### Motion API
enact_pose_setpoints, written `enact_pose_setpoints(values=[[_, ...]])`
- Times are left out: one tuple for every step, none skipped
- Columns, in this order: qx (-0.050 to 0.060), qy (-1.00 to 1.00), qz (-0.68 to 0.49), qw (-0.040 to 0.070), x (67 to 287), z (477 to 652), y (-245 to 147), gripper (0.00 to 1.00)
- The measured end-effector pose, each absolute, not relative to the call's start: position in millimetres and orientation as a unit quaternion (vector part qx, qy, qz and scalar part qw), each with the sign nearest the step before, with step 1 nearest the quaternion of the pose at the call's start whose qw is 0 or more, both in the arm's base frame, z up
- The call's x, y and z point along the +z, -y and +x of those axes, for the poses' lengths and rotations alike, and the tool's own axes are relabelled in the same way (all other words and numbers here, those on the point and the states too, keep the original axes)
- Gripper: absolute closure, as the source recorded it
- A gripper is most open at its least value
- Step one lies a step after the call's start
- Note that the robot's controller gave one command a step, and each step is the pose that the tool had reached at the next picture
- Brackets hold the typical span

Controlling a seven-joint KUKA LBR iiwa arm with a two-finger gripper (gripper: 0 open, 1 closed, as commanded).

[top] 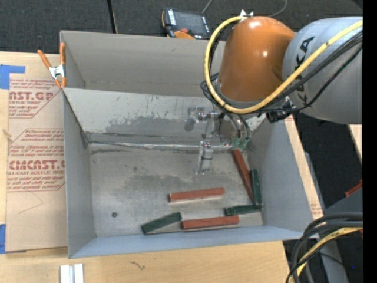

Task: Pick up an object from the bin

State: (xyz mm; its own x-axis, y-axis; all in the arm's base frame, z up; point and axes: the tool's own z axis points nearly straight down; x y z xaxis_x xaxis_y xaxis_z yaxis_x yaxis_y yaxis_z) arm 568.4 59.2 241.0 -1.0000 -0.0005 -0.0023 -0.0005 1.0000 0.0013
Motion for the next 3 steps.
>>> enact_pose_setpoints(values=[[0.0,-0.996,-0.091,-0.004,134,511.3,-26,0.0],[0.0,-0.993,-0.119,-0.002,66,541.7,6,0.0],[0.0,-0.993,-0.12,0.0,70,542.7,4,1.0]])
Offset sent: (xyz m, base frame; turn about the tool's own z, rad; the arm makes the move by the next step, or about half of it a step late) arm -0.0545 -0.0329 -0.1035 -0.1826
